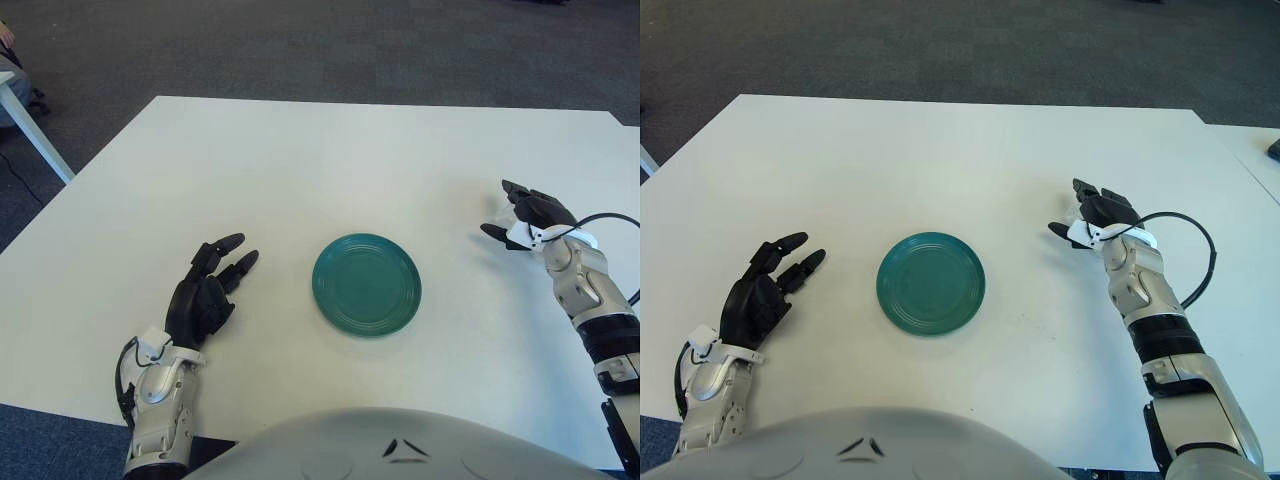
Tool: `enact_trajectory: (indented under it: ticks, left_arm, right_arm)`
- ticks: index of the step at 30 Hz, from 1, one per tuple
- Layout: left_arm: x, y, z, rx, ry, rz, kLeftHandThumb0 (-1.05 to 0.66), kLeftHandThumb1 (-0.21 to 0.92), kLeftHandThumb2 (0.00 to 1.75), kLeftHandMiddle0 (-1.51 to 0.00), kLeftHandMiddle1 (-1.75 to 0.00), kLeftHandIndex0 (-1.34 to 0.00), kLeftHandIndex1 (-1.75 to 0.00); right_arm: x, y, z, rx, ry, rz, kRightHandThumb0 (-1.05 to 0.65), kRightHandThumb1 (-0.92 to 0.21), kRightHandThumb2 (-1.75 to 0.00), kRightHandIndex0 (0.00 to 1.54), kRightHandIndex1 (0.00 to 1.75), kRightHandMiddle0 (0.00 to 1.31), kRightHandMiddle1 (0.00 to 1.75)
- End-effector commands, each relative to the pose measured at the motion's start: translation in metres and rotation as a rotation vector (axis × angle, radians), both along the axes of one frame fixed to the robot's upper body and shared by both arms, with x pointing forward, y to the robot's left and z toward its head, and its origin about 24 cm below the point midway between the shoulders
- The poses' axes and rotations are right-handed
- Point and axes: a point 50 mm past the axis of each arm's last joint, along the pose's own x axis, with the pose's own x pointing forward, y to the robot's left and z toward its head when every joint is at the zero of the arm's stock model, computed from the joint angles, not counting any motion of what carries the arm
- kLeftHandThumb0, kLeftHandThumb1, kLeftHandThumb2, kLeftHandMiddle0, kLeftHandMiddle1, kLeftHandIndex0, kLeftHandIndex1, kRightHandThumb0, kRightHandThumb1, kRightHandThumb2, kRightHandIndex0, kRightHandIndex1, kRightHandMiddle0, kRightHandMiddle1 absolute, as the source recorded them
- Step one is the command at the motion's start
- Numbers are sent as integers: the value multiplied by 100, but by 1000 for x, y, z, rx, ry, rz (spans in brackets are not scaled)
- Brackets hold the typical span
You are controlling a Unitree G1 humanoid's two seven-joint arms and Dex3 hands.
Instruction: Put the bottle into the plate.
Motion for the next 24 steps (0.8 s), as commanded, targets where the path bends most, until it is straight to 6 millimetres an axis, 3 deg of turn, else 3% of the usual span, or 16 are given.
enact_trajectory:
  ticks: [1, 24]
  left_arm:
    - [3, 3, 0, 1, 2, -8, -64, 92, 96, -67, 0, -26, -80]
    - [9, 9, -2, 1, 2, -7, -64, 92, 96, -67, 0, -26, -80]
  right_arm:
    - [-1, -2, 6, 26, -37, -27, -105, -92, -66, 6, 1, 4, 6]
    - [-4, -14, 4, 115, -71, -103, -105, -92, -68, 8, 1, 2, 7]
